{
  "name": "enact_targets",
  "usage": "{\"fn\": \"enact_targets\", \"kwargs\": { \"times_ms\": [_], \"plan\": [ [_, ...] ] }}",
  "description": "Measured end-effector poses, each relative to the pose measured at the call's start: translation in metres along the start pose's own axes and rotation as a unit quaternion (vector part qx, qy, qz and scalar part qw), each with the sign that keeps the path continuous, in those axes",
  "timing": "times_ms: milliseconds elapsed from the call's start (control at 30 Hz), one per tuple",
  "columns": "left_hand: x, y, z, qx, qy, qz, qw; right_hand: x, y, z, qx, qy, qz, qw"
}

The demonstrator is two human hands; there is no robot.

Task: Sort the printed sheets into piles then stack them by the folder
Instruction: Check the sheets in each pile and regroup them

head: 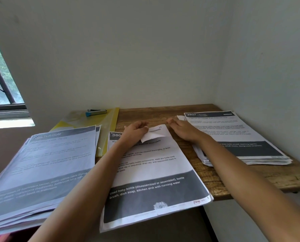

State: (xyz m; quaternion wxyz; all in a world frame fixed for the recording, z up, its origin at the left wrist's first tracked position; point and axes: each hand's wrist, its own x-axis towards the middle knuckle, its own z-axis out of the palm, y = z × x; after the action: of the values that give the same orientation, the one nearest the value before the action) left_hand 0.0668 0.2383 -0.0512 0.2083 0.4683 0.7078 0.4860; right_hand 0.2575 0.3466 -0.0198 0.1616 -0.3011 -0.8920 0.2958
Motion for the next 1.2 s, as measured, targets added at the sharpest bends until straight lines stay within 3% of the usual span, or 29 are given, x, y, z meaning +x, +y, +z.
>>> {"fn": "enact_targets", "kwargs": {
  "times_ms": [600,833,1200],
  "plan": [
    [-0.003,0.001,0.001,0.031,0.008,0.018,0.999,-0.003,-0.007,0.001,0.040,0.023,-0.024,0.999],
    [-0.003,0.003,0.002,0.032,0.014,0.015,0.999,0.001,-0.002,0.002,0.094,0.016,-0.077,0.992],
    [-0.007,0.008,0.000,0.055,0.016,0.019,0.998,0.008,0.008,0.003,0.075,0.016,-0.101,0.992]
  ]
}}
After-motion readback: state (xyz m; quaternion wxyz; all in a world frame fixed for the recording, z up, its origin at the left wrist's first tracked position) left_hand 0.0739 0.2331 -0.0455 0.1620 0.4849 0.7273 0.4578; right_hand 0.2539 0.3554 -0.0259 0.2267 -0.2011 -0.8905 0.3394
